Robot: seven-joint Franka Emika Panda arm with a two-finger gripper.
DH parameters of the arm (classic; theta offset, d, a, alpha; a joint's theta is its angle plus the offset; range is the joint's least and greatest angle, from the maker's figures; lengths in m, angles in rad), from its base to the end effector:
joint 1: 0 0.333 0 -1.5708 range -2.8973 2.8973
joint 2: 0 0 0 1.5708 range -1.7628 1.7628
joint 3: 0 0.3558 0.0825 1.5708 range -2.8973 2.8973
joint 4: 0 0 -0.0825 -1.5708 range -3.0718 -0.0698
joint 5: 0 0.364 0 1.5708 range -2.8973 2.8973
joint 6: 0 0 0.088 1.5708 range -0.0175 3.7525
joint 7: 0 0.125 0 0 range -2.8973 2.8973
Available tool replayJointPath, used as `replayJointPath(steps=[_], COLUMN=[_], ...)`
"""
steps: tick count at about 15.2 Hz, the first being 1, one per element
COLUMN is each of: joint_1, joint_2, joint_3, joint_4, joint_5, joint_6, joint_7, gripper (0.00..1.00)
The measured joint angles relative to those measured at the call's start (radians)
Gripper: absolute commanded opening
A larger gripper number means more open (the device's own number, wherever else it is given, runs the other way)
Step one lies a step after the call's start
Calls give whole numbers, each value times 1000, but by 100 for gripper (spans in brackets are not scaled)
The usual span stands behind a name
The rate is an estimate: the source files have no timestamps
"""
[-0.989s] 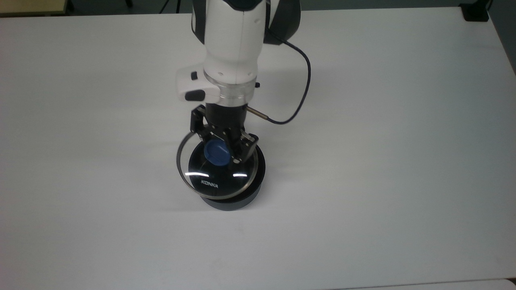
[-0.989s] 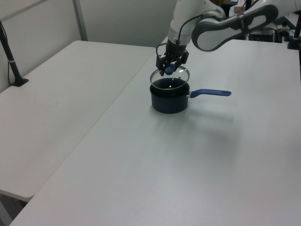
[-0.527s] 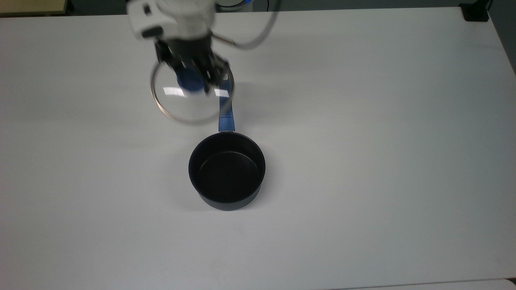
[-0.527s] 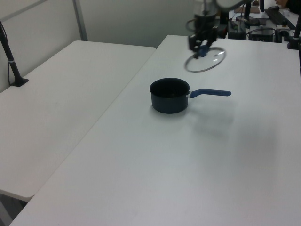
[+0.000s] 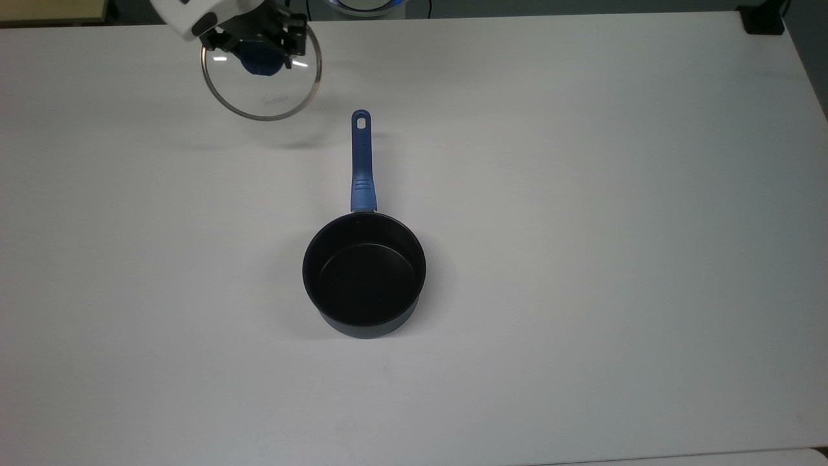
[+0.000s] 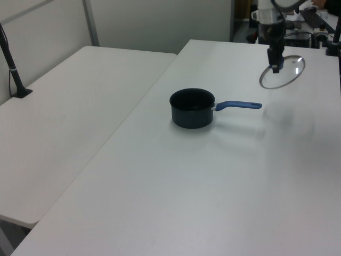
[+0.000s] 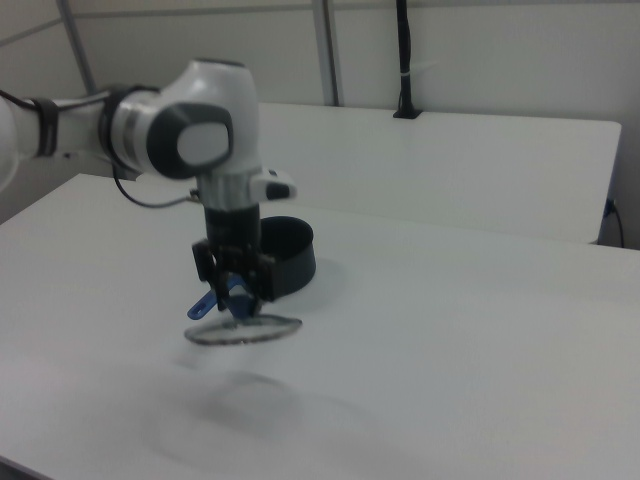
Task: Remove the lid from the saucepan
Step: 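Carry the glass lid away from the saucepan beside its handle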
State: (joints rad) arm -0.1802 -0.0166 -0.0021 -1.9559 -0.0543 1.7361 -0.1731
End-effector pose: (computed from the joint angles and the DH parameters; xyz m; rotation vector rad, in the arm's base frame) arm 0.4974 -0.0977 0.4959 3.1088 0.0081 -0.3264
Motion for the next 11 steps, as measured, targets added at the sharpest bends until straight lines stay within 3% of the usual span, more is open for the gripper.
replayJointPath(steps=[4,8,11], joint_1=[-52,-65,-75], joint_2=[17,96,122], joint_3=[-1,-1,-1], joint_4=[-139,-169,-164], joint_5=[0,0,0], joint_6=[229,384,407], joint_7=[-64,-64,-64], gripper=[38,40,81])
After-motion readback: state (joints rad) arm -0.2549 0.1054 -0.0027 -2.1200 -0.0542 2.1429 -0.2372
